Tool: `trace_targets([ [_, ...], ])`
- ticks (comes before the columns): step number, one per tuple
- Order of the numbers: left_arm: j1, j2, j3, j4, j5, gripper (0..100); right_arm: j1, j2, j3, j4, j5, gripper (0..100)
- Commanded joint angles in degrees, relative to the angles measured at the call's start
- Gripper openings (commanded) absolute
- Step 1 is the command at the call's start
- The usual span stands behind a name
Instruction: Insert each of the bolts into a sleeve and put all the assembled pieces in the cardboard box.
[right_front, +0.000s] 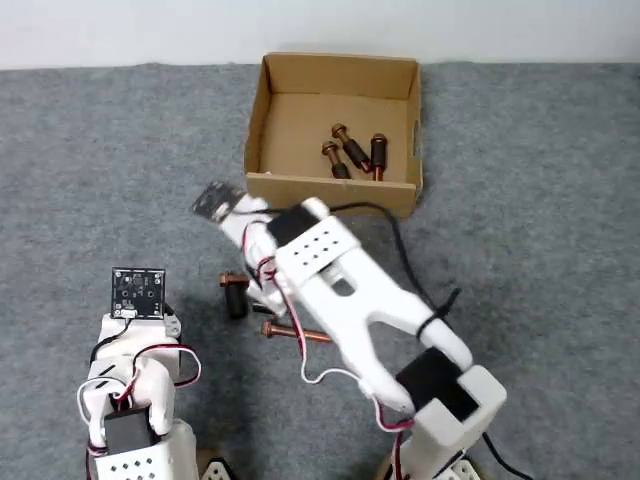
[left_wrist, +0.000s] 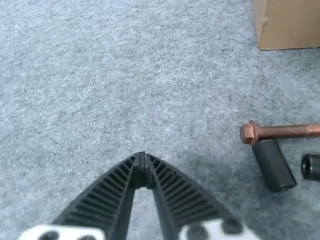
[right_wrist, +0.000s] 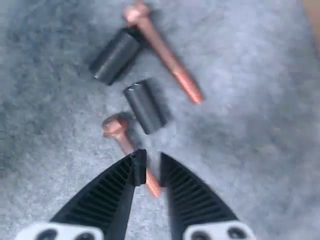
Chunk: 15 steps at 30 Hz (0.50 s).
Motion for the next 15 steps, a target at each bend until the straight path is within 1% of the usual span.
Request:
trace_targets([
  [1, -0.26, -0.18, -0.48, -1.58, -0.44, 1, -1.19, 3.91, -2.81, -0.84, 0.70, 18.4],
  [3, -0.18, -0.18, -0.48, -1.58, -0.44, 1, -1.54, 7.34, -5.63, -0.84, 0.70, 20.2],
  [9, -0.18, -0.18, -0.48, -1.49, -0.44, 1, -1.98, 16.22, -14.33, -0.75, 0.70, 15.3],
  [15, -0.18, -0.18, -0.48, -1.49, -0.44, 1, -2.07, 22.11, -18.99, -0.75, 0.70, 14.3],
])
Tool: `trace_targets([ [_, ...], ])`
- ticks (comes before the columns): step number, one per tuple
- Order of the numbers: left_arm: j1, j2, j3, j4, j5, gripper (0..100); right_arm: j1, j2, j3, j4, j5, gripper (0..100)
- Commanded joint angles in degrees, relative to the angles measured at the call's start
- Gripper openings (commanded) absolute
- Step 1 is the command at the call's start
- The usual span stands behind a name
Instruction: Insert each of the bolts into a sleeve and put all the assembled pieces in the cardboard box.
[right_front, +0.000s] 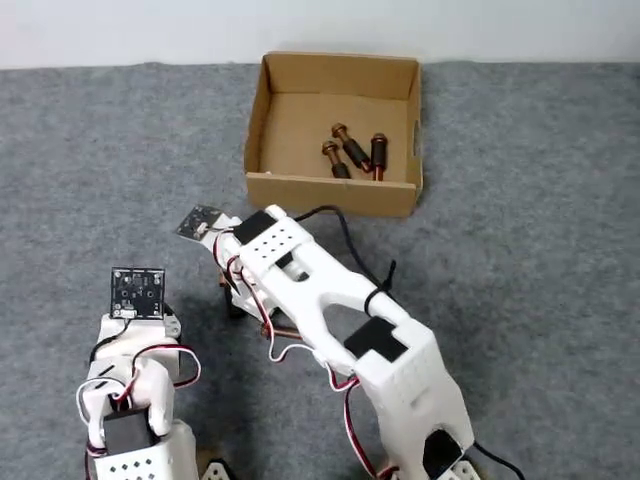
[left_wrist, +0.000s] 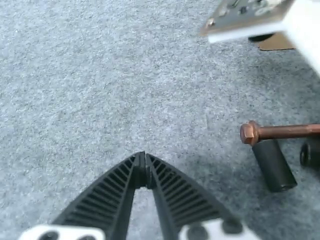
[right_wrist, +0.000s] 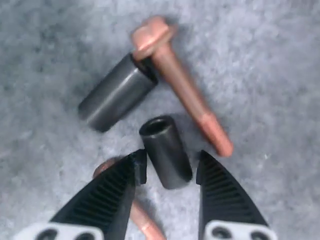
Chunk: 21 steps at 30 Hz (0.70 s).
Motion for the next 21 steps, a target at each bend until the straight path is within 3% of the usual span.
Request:
trace_targets([
  [1, -0.18, -0.18, -0.48, -1.49, -0.44, 1, -0.31, 1.36, -4.40, -0.66, 0.44, 14.3],
  [5, -0.18, -0.18, -0.48, -1.49, -0.44, 1, -0.31, 3.12, -4.92, -0.66, 0.26, 12.1],
  [8, -0.18, -0.18, -0.48, -1.49, -0.44, 1, -0.31, 3.30, -4.92, -0.66, 0.26, 0.0],
  [10, -0.18, -0.18, -0.48, -1.49, -0.44, 1, -0.13, 3.03, -5.10, 0.92, 0.18, 2.4],
  [13, -0.18, -0.09, -0.48, -1.49, -0.44, 1, 0.13, 2.95, -7.38, 6.90, -0.88, 1.1],
  [16, -0.18, 0.97, -0.48, -1.85, -0.44, 1, 1.45, 2.95, -11.87, 14.29, -6.86, 0.9],
  [21, 1.32, 7.21, -0.13, -7.65, -0.44, 1, 5.93, 2.95, -21.54, 26.86, -13.71, 0.9],
])
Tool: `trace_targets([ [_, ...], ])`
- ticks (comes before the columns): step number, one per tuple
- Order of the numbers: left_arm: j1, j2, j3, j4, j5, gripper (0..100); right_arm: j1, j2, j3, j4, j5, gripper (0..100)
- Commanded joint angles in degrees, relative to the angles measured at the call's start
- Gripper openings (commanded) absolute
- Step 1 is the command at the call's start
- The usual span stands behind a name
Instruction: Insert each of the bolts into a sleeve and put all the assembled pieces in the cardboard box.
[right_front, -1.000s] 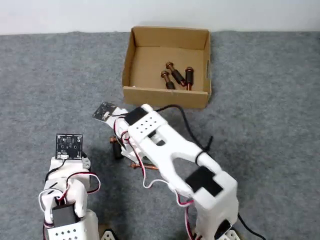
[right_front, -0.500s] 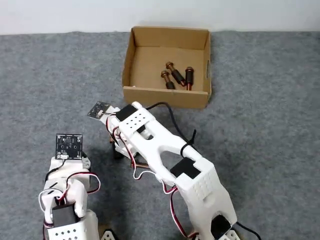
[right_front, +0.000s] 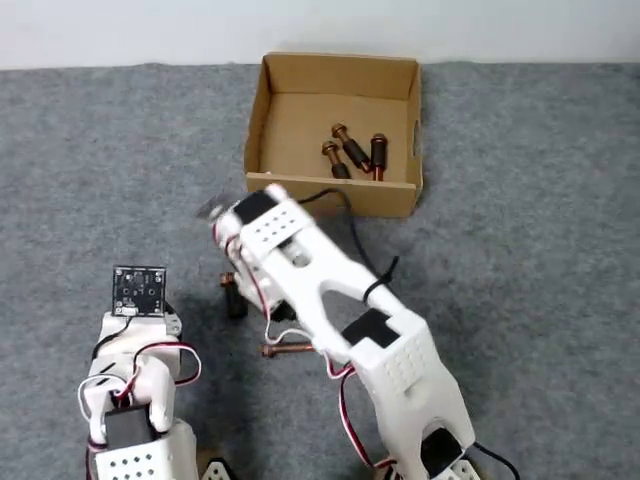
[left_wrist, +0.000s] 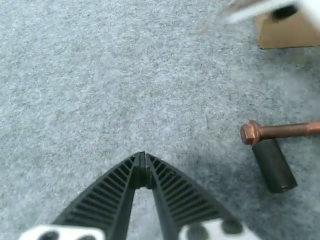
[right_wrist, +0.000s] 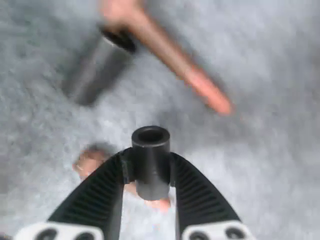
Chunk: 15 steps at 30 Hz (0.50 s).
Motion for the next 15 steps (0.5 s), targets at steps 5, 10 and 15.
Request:
trace_targets([
  [5, 0.97, 9.76, -0.13, -10.37, -0.44, 1, 9.01, -6.55, -8.09, 6.37, -8.35, 0.9],
  [10, 0.97, 11.96, -0.13, -12.31, -0.44, 1, 13.41, -14.37, -8.00, 6.55, -8.44, 0.9],
  [15, 1.49, 11.96, -0.13, -12.31, -0.44, 1, 15.96, -23.69, -0.26, 6.55, -8.70, 0.9],
])
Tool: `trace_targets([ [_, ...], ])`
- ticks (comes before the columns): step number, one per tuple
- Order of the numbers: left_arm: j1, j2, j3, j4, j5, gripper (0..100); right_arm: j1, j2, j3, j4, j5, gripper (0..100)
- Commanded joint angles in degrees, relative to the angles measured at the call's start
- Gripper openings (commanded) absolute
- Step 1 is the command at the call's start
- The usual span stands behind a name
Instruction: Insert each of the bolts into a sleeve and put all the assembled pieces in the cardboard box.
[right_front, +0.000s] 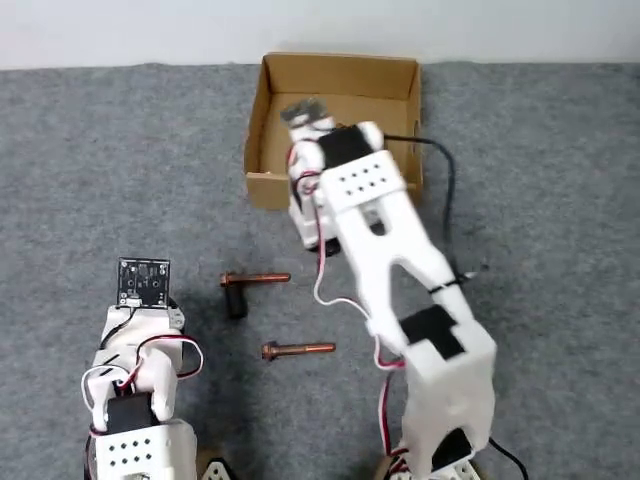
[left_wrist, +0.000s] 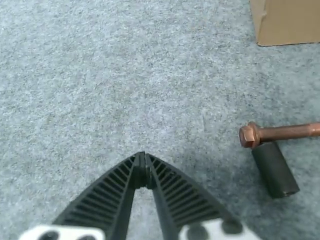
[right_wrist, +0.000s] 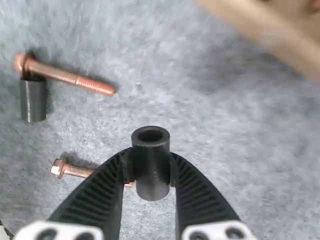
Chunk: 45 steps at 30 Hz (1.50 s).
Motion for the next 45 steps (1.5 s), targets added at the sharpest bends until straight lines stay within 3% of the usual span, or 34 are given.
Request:
trace_targets([
  [1, 1.41, 0.44, -0.13, -1.58, -0.53, 1, 1.63, -9.98, 5.63, 2.59, -2.11, 0.9],
  [10, 2.20, 0.53, -0.13, -1.49, -0.62, 1, 2.68, -31.34, 28.75, 1.10, -17.41, 0.9],
  [16, 4.84, 0.53, -0.13, -1.49, -0.62, 1, 6.73, -48.22, 44.04, -7.60, -22.15, 0.9],
  [20, 4.84, 0.79, -0.66, -0.79, -0.70, 1, 12.44, -60.70, 57.67, -13.14, -22.15, 0.8],
  [24, 5.01, 0.88, -4.53, 5.36, -0.70, 1, 18.42, -74.33, 69.80, -16.75, -21.89, 0.8],
  [34, 6.86, 0.97, -15.78, 16.09, -0.70, 1, 30.02, -103.96, 90.37, -16.57, -18.02, 0.8],
  [38, 12.13, 3.87, -19.74, 20.92, -0.70, 1, 32.13, -111.96, 94.42, -17.19, -13.45, 0.8],
  [45, 13.45, 21.63, -30.55, 21.10, -0.53, 1, 32.48, -115.47, 96.44, -18.68, -12.84, 0.8],
])
